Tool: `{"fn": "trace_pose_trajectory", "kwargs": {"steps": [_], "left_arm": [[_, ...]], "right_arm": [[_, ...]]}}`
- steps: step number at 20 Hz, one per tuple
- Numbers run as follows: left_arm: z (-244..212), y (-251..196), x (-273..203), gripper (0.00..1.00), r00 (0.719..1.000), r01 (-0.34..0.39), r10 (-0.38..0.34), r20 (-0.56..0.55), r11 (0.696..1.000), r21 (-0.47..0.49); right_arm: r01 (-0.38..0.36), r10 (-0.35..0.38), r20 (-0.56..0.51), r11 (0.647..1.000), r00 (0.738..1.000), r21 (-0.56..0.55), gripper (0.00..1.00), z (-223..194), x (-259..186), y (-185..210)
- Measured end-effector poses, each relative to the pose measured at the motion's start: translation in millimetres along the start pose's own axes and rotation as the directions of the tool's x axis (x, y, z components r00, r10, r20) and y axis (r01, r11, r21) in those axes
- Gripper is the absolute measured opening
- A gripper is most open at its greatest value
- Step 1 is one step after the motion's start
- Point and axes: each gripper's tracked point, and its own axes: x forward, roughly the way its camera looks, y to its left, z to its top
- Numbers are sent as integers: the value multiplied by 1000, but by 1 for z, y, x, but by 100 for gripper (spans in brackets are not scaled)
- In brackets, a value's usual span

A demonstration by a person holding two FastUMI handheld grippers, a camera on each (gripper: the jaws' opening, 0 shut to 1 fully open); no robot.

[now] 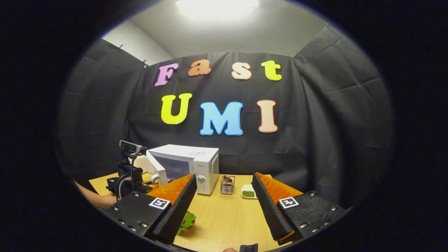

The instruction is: Open the microwave oven with the left hand, put the food in, and close the microwave oven.

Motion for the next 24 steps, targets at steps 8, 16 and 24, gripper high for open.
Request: {"fn": "trace_pose_trajectory", "kwargs": {"steps": [8, 16, 24], "left_arm": [[-18, 62, -42, 10, 999, -43, 43, -12, 999, -21], [-33, 130, -68, 11, 998, -56, 55, -11, 998, -34], [-42, 186, -77, 11, 1000, 1, -1, -11, 1000, -28]], "right_arm": [[-59, 59, -5, 998, 998, 25, 97, 1, 1, 53], [-64, 64, -14, 998, 998, 9, 97, 5, 2, 112], [-21, 22, -28, 1000, 999, 18, 97, 4, 15, 168]]}}
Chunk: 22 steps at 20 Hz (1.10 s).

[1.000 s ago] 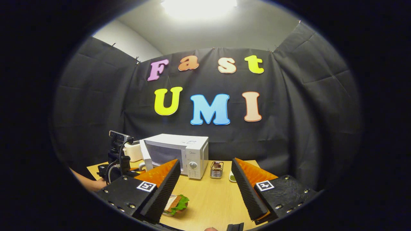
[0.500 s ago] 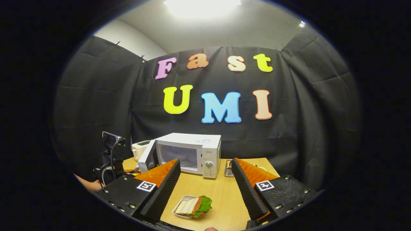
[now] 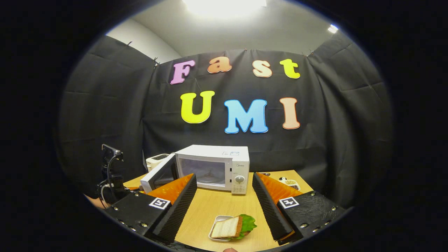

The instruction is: Open the microwave oven with the left hand, put the food in, and close the microwave oven.

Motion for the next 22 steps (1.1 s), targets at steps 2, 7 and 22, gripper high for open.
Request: {"fn": "trace_pose_trajectory", "kwargs": {"steps": [2, 7, 22], "left_arm": [[0, 16, -2, 11, 1000, 17, -17, 2, 1000, 4], [-3, 43, -1, 11, 997, 71, -71, 19, 997, 10], [22, 70, -80, 84, 994, -60, 68, 91, 995, -80]], "right_arm": [[17, -17, 8, 1000, 1000, -7, 97, 1, 5, 12], [40, -40, -13, 999, 999, -13, 97, -6, 21, 41], [51, -2, -236, 979, 972, 199, 98, -62, 58, -37]]}}
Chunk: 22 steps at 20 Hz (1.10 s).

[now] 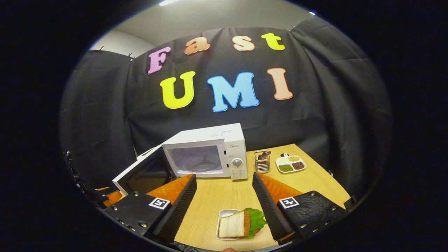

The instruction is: Open the microwave oven with the left hand, put the food in, and close the microwave oven.

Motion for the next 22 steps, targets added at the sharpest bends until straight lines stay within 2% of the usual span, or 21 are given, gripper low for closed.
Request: {"fn": "trace_pose_trajectory", "kwargs": {"steps": [1, 4, 5, 7, 10, 15, 16, 22], "left_arm": [[13, -7, -8, 99, 1000, -9, 9, 30, 1000, 4], [52, -32, -27, 93, 994, -19, 18, 105, 1000, 1], [64, -42, -32, 95, 992, -15, 15, 128, 1000, -3], [85, -63, -42, 95, 986, 1, 0, 169, 1000, -2], [110, -86, -51, 93, 976, 6, -8, 217, 1000, 7], [124, -106, -59, 95, 971, -20, 10, 238, 999, 40], [124, -110, -60, 92, 972, -24, 13, 235, 999, 46], [123, -124, -62, 92, 974, -47, 38, 223, 998, 38]], "right_arm": [[-5, 6, -33, 1000, 999, 12, 98, -7, 4, -10], [-48, 57, -128, 996, 990, 73, 98, -27, 15, -28], [-77, 93, -160, 991, 983, 105, 98, -33, 17, -29], [-114, 150, -228, 980, 962, 164, 95, -51, 22, -33], [-131, 184, -327, 975, 927, 180, 95, -80, 27, -43], [-161, 225, -447, 971, 866, 176, 96, -123, 33, -58], [-165, 236, -462, 968, 855, 189, 96, -130, 33, -59], [-151, 295, -538, 943, 790, 296, 96, -160, 36, -60]]}}
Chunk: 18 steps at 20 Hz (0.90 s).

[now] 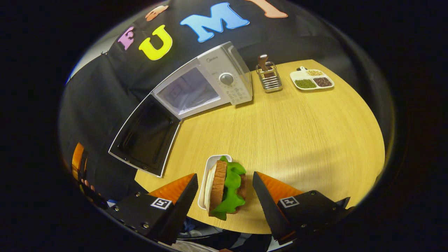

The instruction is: Open the microwave oven with the left hand, put the food in, and close the microwave oven.

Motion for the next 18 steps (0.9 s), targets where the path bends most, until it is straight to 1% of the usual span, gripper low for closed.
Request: {"fn": "trace_pose_trajectory", "kwargs": {"steps": [3, 6, 7, 8, 9, 10, 11, 12, 13, 14, 15, 16, 17, 18], "left_arm": [[4, -8, 2, 92, 1000, -9, 9, 5, 1000, -5], [6, -15, 3, 93, 1000, -21, 21, 9, 1000, -11], [8, -16, 2, 92, 999, -35, 35, 15, 999, -10], [12, -16, 1, 95, 999, -48, 48, 24, 999, -10], [14, -18, -1, 95, 998, -53, 53, 30, 999, -11], [13, -20, -3, 92, 998, -61, 62, 29, 998, -13], [15, -21, -5, 92, 997, -66, 66, 29, 998, -13], [14, -22, -6, 92, 997, -71, 72, 27, 997, -10], [14, -23, -7, 92, 997, -76, 76, 26, 997, -7], [15, -25, -7, 92, 997, -78, 78, 26, 997, -5], [16, -26, -8, 95, 996, -82, 82, 27, 997, -4], [16, -27, -8, 95, 996, -85, 85, 28, 996, -2], [18, -28, -8, 95, 995, -89, 89, 32, 996, -1], [19, -31, -10, 92, 995, -90, 90, 34, 996, -3]], "right_arm": [[-17, 18, -49, 1000, 999, 16, 96, -8, -1, -2], [-59, 65, -96, 996, 993, 62, 94, -18, 7, 2], [-65, 74, -116, 995, 990, 74, 94, -21, 10, 3], [-74, 85, -138, 994, 987, 82, 94, -24, 10, 4], [-86, 98, -148, 992, 984, 88, 94, -26, 9, 6], [-77, 90, -155, 993, 984, 88, 92, -25, 11, 4], [-90, 105, -156, 990, 982, 104, 71, -26, 16, 7], [-95, 113, -169, 989, 979, 111, 57, -27, 12, 9], [-99, 118, -182, 989, 976, 110, 54, -30, 14, 11], [-104, 123, -170, 988, 978, 117, 55, -22, 14, 10], [-108, 125, -179, 989, 976, 100, 37, -27, 19, 12], [-110, 124, -170, 990, 977, 92, 37, -24, 12, 10], [-123, 135, -178, 989, 975, 76, 30, -28, 8, 15], [-128, 137, -173, 990, 975, 62, 30, -26, 6, 16]]}}
